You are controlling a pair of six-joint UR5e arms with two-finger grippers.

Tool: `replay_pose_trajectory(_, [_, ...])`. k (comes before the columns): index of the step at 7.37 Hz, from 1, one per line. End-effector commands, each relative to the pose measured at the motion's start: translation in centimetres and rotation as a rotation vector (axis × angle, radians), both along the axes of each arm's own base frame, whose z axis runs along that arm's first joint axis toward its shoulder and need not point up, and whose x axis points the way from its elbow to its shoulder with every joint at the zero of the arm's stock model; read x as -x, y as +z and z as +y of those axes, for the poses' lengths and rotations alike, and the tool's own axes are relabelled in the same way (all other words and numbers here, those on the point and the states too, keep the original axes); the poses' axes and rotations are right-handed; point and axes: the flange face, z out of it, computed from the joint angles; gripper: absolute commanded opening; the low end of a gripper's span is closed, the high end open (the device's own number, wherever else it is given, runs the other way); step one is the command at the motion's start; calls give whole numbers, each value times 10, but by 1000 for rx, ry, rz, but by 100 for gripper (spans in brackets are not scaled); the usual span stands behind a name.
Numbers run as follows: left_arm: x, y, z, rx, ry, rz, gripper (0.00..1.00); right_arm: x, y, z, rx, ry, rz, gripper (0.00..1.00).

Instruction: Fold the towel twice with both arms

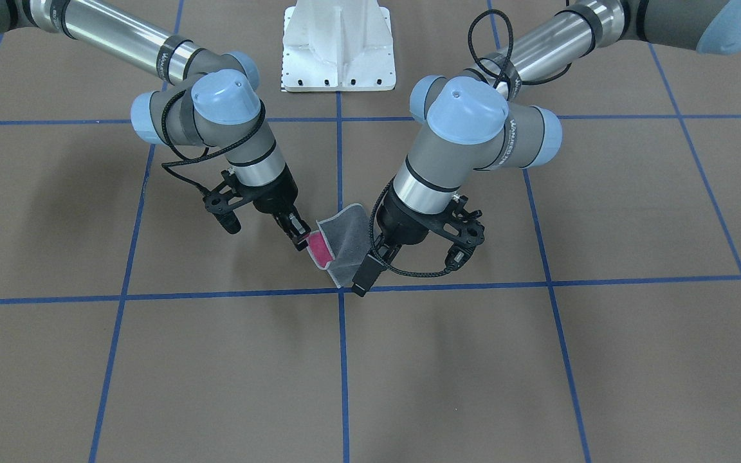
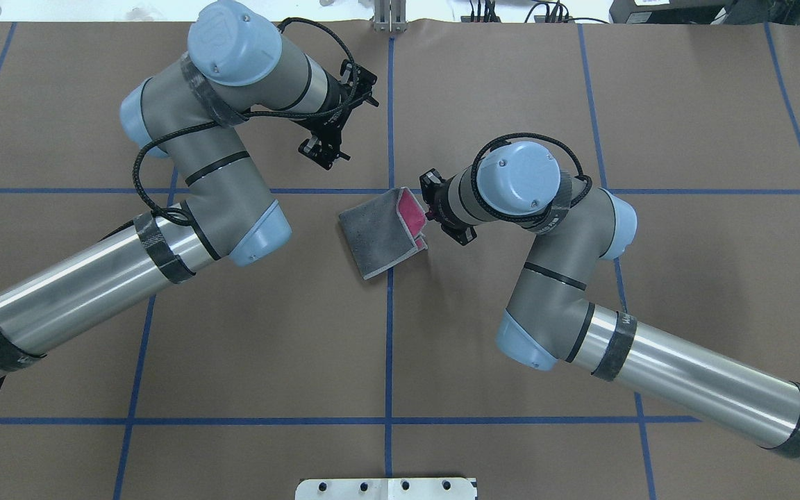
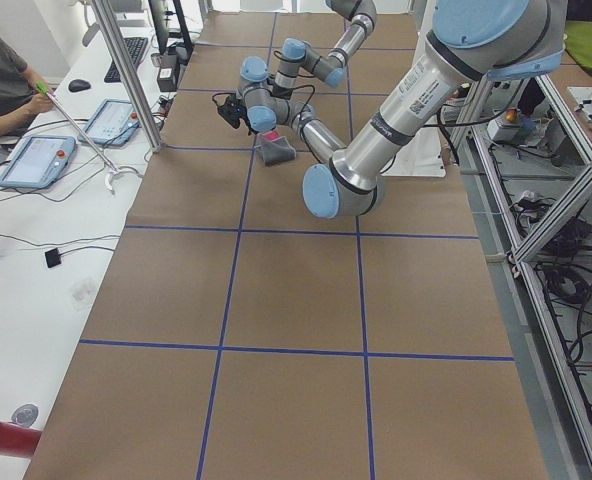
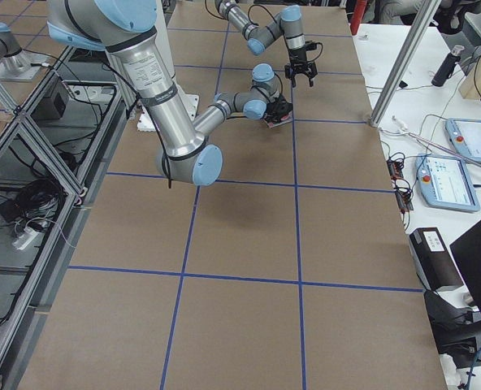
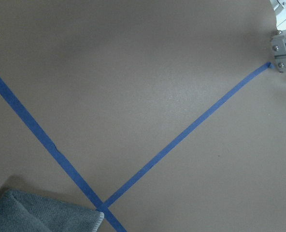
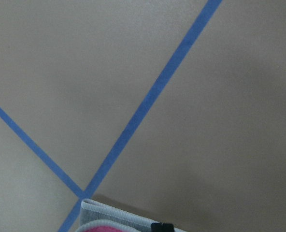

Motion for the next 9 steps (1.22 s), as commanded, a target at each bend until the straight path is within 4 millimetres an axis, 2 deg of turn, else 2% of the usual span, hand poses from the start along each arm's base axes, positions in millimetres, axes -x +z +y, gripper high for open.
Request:
replay_pose_trajectory(1, [1,0,0,1,1,-1,99,8,4,-6,-8,1,-14,0])
replay_pose_trajectory(2, [1,-1,0,0,1,0,99,8,4,-5,-5,-1,-15,0])
replay_pose_trajectory(3, [1,-1,0,1,0,0,99,8,4,-5,-7,-5,-17,69])
replay_pose_trajectory(4, [1,-2,1,2,1,2,99,6,0,-3,-7,-5,-27,100])
replay_pose_trajectory(6, [1,-1,1,3,1,1,99,-12,-21,9,-26,-5,-74,99])
replay_pose_trajectory(7, [1,1,0,4,3,-1,99,-4,-19,32,-12,-29,-82,99])
replay_pose_trajectory(8, [1,2,0,3,4,-3,99,7,-8,44,6,-33,-76,98])
replay_pose_trajectory(9, [1,2,1,3,4,-2,99,13,-5,48,26,-14,-74,96])
